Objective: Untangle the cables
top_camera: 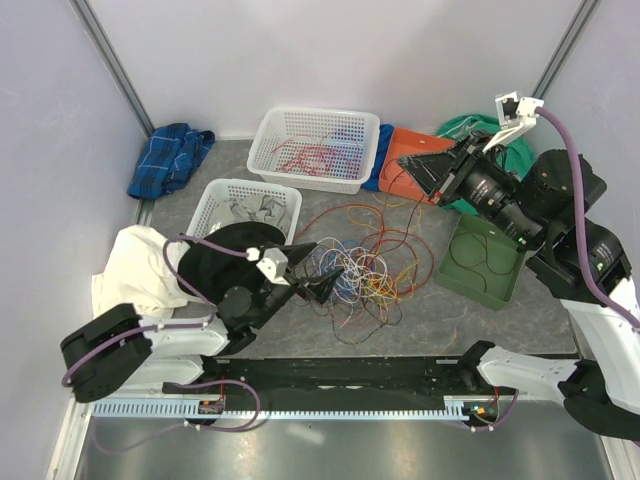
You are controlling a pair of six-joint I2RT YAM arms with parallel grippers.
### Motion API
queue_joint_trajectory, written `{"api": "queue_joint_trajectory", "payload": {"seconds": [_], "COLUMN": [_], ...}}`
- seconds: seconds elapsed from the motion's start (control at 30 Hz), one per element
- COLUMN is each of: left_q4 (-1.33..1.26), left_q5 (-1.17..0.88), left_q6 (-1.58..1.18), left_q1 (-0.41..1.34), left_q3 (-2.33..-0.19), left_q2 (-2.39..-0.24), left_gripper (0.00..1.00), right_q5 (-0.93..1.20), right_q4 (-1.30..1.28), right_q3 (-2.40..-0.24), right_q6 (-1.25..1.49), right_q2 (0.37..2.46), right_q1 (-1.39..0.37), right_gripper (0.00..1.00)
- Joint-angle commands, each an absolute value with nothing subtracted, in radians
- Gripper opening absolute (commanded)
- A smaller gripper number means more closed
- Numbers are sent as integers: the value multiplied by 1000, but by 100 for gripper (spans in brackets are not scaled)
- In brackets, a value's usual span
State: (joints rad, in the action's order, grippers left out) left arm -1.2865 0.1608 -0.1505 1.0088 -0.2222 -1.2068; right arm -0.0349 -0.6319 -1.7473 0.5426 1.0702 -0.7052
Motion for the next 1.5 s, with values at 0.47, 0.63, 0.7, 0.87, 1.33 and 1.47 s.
{"api": "queue_joint_trajectory", "payload": {"seconds": [0.47, 0.63, 0.7, 0.87, 1.33, 1.47], "left_q4": [-1371, -1430, -1387, -1313, -315, -145], "left_q5": [-293, -321, -339, -351, -15, -41], "left_q6": [-67, -69, -67, -81, -241, -317], "left_q1": [1000, 1002, 1002, 1000, 994, 993], "left_q3": [-276, -299, -333, -385, -983, -1271], "left_q2": [-1163, -1294, -1328, -1365, -1048, -1126], "left_gripper": [99, 94, 86, 27, 2, 2], "right_q5": [-3, 26, 32, 9, -37, 64], "right_q4": [-607, -606, -607, -621, -431, -307], "right_q3": [-1746, -1746, -1746, -1738, -1264, -1089], "right_q6": [548, 560, 560, 542, 431, 419], "right_q2": [1072, 1072, 1068, 1051, 738, 625], "right_q1": [-707, -707, -709, -709, -709, -709], "right_gripper": [0, 0, 0, 0, 81, 80]}}
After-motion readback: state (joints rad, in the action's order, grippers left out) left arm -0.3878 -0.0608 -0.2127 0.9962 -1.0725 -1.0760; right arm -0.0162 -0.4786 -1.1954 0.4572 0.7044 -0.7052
